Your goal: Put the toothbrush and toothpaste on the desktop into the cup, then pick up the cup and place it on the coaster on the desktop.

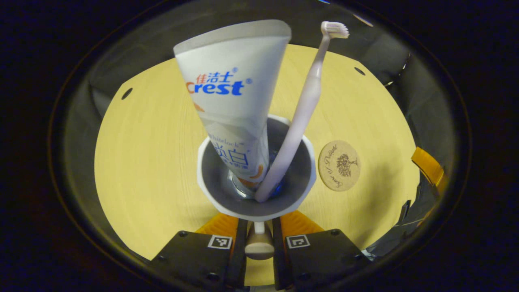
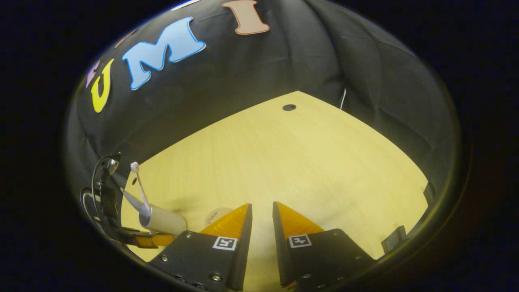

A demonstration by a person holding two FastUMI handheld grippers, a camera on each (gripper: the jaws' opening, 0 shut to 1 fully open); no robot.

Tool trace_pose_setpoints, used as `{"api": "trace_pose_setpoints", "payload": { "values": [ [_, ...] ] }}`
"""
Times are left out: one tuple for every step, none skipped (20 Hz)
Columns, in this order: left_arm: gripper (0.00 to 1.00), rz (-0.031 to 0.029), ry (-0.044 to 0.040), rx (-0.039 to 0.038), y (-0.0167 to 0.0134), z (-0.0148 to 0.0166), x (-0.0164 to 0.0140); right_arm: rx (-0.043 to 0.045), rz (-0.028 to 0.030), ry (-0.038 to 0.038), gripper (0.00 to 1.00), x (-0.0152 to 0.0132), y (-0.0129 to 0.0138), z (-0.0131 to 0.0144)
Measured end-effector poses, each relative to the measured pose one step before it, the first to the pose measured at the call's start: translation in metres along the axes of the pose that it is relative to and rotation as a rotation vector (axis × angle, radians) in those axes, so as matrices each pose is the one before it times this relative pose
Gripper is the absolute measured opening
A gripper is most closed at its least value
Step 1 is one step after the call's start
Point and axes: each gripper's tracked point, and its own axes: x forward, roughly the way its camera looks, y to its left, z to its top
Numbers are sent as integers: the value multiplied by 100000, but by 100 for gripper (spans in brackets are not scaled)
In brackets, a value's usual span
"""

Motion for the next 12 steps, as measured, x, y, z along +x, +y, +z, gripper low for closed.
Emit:
{"api": "trace_pose_setpoints", "payload": {
  "values": [
    [34, -233, 162, 966, -285, 36, 95, 110, -235, -32, 32, -149, -166, 2],
    [34, -201, -384, 1149, -396, 230, -18, 120, -370, -80, 32, -89, -110, 48],
    [34, 9, -385, 1606, -688, 213, 50, 347, -363, -79, 31, 6, -230, 70],
    [34, -30, -389, 1945, -611, 280, -46, 591, -261, -242, 31, -63, -156, 167],
    [34, -434, -472, 1882, -813, 359, -233, 530, -276, -143, 31, -101, -149, 27],
    [34, -596, -428, 1700, -764, 409, -207, 443, -390, -94, 32, -8, -219, -6],
    [34, -610, -338, 1630, -778, 406, -119, 436, -316, -147, 32, -129, -285, 14],
    [34, -523, -172, 1534, -747, 415, -59, 455, -355, -330, 32, -133, -186, 111],
    [34, -512, -177, 1347, -715, 225, 71, 448, -410, -107, 32, -56, -173, 42],
    [34, -664, -48, 1242, -595, 276, -112, 568, -376, -174, 32, -163, -379, 61],
    [34, -602, -26, 1227, -796, 156, 43, 677, -465, -255, 32, -130, -341, 94],
    [34, -542, 116, 1291, -507, 83, 102, 731, -484, -207, 32, -45, -279, 9]
  ]
}}
